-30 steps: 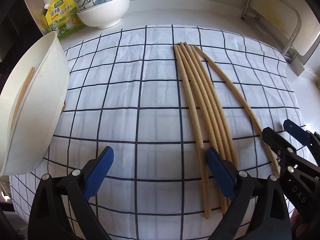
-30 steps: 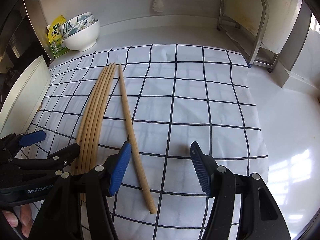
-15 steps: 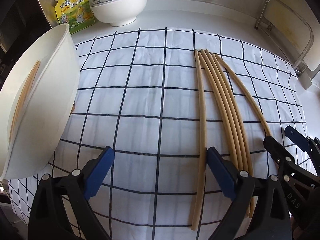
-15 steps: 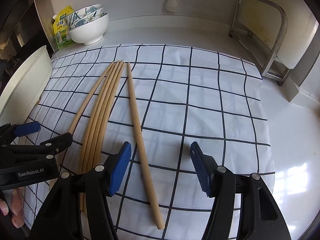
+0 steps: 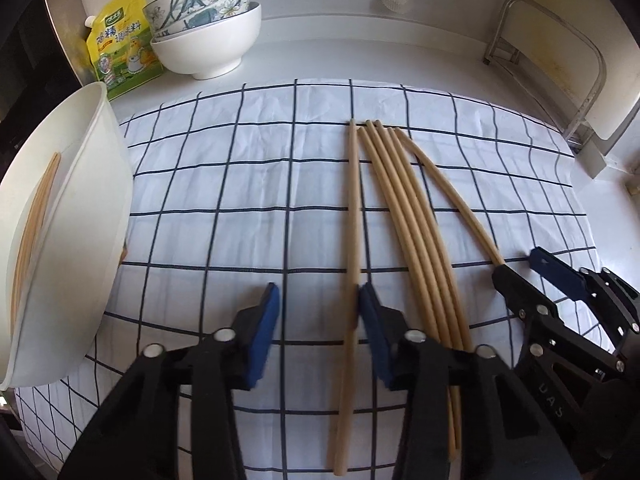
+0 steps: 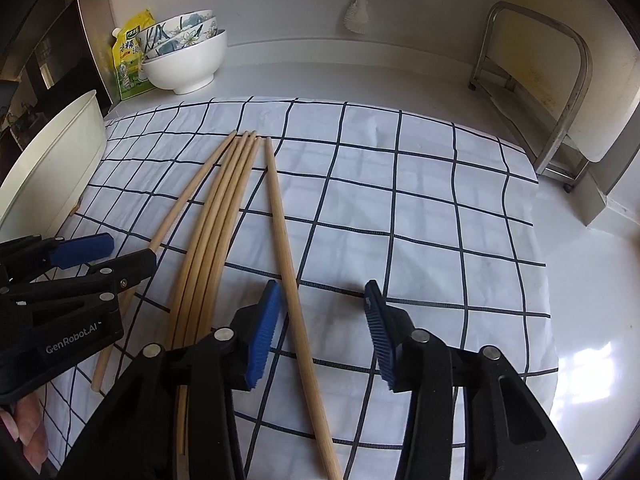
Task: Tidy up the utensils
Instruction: 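Close the right tool on the chopstick and lift it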
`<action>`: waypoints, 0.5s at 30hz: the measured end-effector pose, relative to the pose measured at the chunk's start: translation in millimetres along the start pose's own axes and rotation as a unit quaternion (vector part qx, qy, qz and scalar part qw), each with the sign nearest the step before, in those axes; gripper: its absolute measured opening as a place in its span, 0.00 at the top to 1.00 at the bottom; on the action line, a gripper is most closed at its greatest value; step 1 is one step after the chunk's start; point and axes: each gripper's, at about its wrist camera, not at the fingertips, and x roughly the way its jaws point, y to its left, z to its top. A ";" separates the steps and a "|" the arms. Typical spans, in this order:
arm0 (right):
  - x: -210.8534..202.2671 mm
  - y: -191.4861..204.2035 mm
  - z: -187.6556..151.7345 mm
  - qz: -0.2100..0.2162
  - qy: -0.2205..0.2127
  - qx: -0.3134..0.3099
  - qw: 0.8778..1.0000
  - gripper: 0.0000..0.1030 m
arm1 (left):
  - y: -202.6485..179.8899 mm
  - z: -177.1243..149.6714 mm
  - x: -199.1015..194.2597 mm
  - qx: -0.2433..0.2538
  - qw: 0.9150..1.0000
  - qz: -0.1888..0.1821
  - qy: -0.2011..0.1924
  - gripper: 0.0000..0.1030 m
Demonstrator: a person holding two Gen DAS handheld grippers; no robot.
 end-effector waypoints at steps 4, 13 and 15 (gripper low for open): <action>0.3 -1.9 3.7 0.011 0.009 0.017 1.000 0.92 | -6.7 -3.4 -3.0 0.015 1.000 -0.011 0.011 0.93; -23.9 -1.9 1.1 0.034 0.010 0.066 0.997 0.94 | 11.4 -12.2 -23.4 0.014 0.998 -0.053 0.030 0.93; -32.8 0.9 1.5 0.036 0.006 0.075 0.996 0.94 | 15.5 -12.4 -32.0 0.017 0.998 -0.061 0.030 0.93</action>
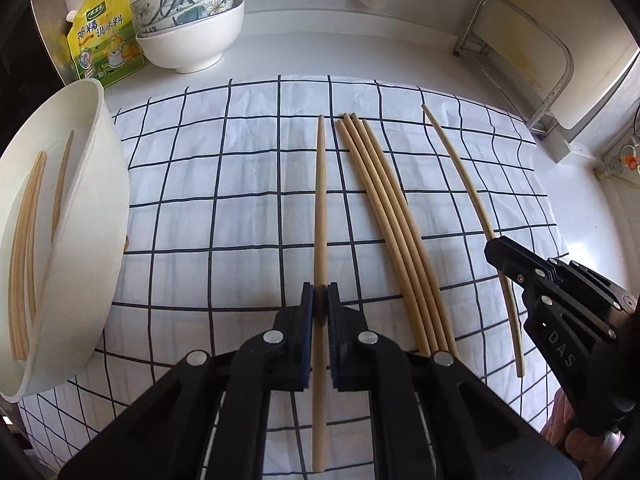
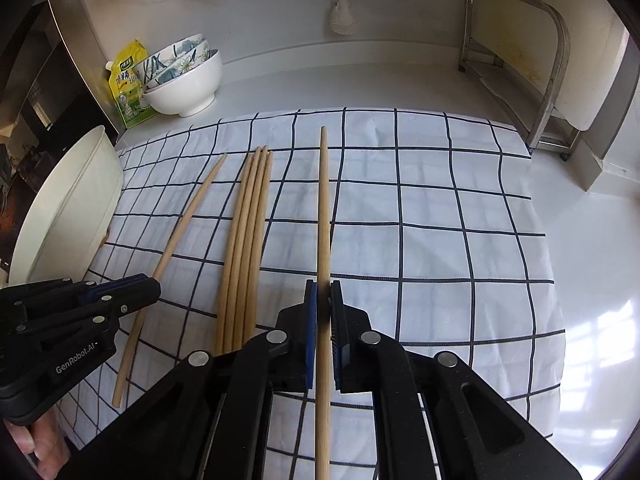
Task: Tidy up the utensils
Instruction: 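Close the right tool on the chopstick and lift it, then carry the chopstick into the white basin and open the right tool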
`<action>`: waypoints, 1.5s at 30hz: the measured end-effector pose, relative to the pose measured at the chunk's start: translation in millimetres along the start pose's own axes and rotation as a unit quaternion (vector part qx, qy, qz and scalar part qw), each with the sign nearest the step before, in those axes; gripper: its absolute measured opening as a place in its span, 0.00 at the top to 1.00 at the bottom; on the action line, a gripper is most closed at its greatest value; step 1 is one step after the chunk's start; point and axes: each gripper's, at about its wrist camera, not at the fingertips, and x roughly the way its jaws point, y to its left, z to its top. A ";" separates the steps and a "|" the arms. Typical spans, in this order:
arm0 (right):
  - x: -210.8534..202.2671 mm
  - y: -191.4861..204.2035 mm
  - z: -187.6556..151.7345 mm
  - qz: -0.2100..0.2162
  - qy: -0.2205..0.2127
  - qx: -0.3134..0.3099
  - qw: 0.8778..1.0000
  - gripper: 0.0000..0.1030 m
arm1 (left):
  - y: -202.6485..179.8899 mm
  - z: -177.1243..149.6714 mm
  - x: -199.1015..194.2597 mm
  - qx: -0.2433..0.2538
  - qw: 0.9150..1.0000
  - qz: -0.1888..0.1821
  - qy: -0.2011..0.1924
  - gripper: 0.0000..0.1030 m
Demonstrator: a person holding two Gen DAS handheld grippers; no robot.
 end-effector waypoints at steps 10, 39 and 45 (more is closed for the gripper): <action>-49.6 40.1 12.7 0.017 -0.039 0.024 0.999 0.94 | 30.8 2.2 -63.7 0.018 0.999 -0.023 -0.039 0.93; 21.1 319.2 77.7 0.139 -0.002 -0.121 0.983 0.94 | 277.5 4.5 -126.2 -0.104 0.989 0.039 -0.094 0.93; 52.1 326.0 78.1 0.125 0.035 -0.109 0.986 0.94 | 293.6 8.7 -100.4 -0.111 0.991 0.029 -0.069 0.93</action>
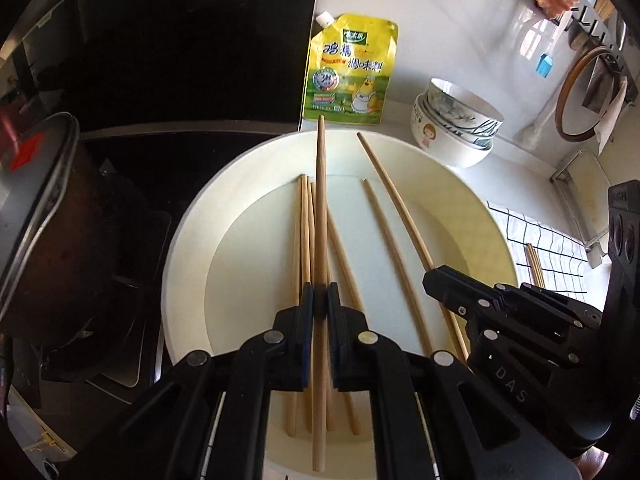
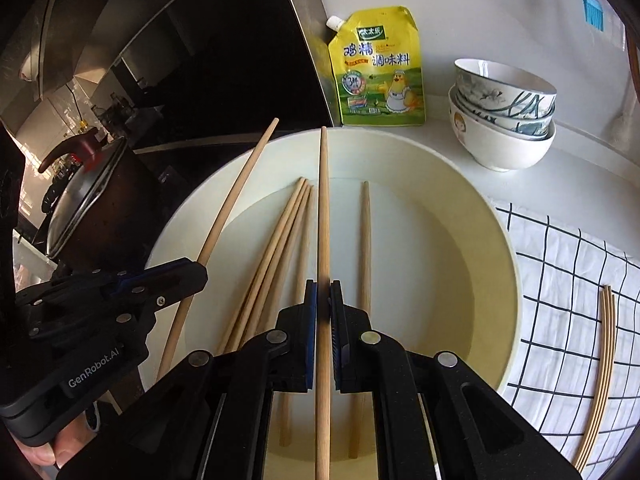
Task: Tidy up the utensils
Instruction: 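Carry the chopstick into the white basin and open the right tool, then withdraw the right tool from the basin toward the chopstick row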
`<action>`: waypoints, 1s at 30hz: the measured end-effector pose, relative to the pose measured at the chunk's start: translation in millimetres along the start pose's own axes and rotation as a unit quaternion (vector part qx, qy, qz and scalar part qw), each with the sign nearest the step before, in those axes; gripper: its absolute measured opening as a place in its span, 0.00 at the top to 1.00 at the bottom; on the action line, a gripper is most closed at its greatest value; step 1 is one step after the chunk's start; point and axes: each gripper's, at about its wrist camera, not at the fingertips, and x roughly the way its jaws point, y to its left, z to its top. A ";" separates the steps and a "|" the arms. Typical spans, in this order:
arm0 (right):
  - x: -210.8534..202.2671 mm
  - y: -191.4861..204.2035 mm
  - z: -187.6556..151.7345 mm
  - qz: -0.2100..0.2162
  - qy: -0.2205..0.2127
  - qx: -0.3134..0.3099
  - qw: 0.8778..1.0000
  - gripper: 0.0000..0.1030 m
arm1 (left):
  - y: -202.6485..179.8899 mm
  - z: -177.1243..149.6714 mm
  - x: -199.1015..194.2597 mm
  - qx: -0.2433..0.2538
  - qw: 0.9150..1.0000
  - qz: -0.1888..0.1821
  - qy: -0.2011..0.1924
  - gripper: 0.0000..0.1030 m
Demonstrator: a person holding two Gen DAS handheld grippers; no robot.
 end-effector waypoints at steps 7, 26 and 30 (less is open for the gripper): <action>14.2 -12.4 -3.3 -0.015 0.023 0.020 0.999 0.94 | -2.1 1.1 22.7 0.009 1.000 -0.001 0.020 0.93; -13.0 -20.0 -14.1 -0.021 0.004 0.027 0.999 0.80 | -3.6 -4.0 6.4 -0.003 1.000 0.004 0.011 0.52; -24.9 -22.5 -17.7 -0.023 -0.004 0.027 0.999 0.75 | -9.3 -9.0 -1.1 -0.001 1.000 0.006 0.008 0.49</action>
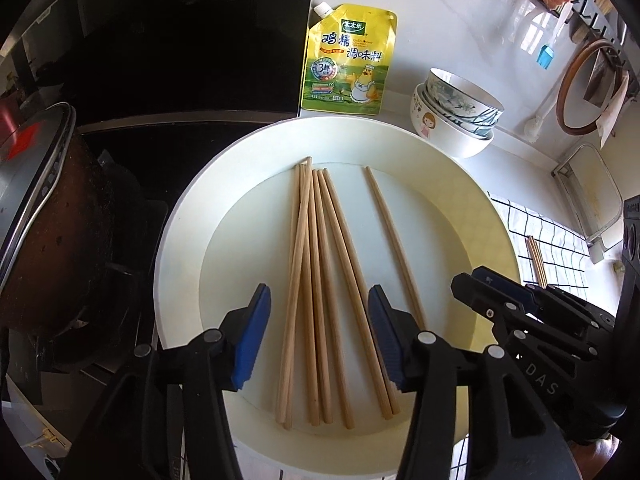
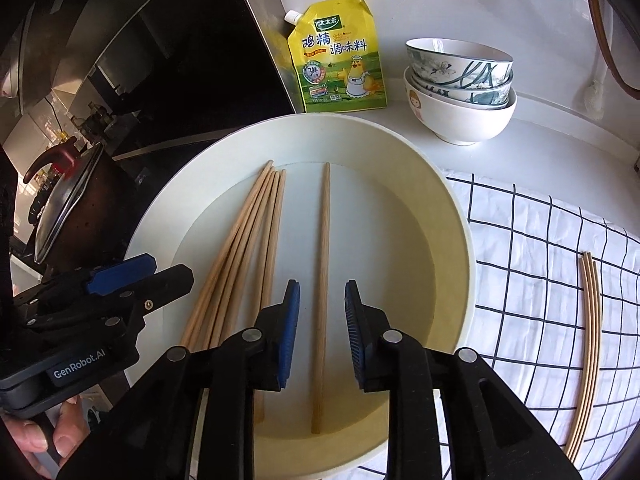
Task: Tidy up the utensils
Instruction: 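Withdraw the right tool from the basin toward the chopstick row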
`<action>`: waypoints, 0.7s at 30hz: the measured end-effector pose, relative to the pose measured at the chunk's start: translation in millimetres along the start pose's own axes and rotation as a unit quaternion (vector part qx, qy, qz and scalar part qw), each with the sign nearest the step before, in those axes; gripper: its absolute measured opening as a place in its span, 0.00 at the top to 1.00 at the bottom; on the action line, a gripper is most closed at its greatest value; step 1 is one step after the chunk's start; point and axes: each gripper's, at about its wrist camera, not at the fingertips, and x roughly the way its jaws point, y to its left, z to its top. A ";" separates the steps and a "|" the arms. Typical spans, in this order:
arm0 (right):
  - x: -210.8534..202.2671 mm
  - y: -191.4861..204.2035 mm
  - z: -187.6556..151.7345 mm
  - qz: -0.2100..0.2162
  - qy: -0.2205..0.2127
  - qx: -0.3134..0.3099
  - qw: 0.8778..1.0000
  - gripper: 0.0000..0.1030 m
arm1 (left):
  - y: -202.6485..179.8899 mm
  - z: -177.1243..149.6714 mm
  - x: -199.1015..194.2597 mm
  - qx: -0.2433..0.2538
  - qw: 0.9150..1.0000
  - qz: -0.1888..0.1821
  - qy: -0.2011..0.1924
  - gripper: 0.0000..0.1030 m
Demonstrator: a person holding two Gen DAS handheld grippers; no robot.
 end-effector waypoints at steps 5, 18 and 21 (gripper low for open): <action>-17.6 -10.2 -6.4 -0.004 -0.010 0.004 1.000 0.74 | -9.7 -4.2 -11.3 0.002 1.000 0.006 -0.011 0.47; -59.6 -66.0 -35.8 -0.019 -0.024 0.034 0.999 0.53 | -60.0 -18.6 -28.8 0.014 1.000 -0.006 -0.019 0.29; -68.9 -85.4 -44.5 -0.026 -0.025 0.045 0.998 0.51 | -78.1 -21.9 -30.1 0.020 0.999 -0.014 -0.021 0.26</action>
